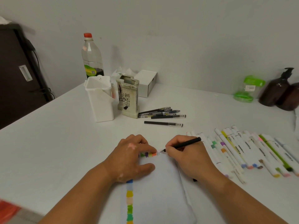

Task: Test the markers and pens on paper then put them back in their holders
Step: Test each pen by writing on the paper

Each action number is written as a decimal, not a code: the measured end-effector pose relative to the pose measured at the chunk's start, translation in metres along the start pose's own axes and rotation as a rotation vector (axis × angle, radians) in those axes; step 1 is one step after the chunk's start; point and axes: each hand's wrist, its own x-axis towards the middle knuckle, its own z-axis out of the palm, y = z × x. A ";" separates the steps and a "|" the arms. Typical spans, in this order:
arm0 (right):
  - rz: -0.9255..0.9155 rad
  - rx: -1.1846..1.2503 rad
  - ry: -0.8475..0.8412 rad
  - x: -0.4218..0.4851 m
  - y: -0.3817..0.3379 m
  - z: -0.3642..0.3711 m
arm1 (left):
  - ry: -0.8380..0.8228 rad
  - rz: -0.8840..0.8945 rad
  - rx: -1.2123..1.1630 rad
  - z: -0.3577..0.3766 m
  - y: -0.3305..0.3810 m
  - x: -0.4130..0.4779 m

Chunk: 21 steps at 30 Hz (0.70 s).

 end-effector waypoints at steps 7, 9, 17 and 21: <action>0.016 -0.008 -0.001 -0.001 -0.001 -0.001 | 0.003 0.004 0.004 -0.001 0.001 0.000; 0.015 -0.015 -0.017 -0.002 -0.002 -0.001 | 0.002 0.006 0.006 -0.001 0.001 0.000; 0.014 -0.017 0.005 -0.003 -0.005 -0.003 | -0.002 0.000 0.003 0.000 0.001 0.000; 0.011 -0.036 -0.031 -0.004 -0.004 -0.006 | 0.002 -0.007 0.001 -0.001 0.001 0.000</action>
